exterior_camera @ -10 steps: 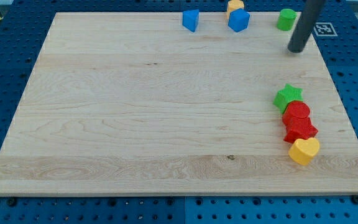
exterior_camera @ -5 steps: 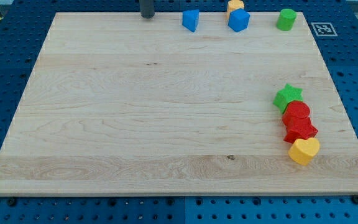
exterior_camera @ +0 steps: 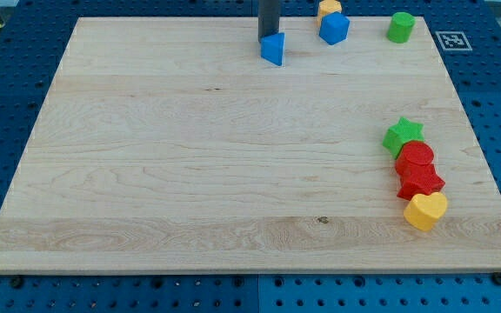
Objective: Slide the blue triangle towards down
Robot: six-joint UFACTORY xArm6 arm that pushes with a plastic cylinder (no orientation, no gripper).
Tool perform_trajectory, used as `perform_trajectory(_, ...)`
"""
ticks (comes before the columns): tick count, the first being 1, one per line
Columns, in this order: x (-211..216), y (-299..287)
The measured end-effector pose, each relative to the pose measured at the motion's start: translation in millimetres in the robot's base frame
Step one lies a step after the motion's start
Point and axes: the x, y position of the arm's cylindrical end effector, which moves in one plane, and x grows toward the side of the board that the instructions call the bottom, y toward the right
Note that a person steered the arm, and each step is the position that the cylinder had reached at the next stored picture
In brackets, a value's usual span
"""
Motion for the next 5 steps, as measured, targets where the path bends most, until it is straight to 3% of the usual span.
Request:
perform_trajectory(4, 107.7, 14.3)
perform_trajectory(5, 108.3, 36.5)
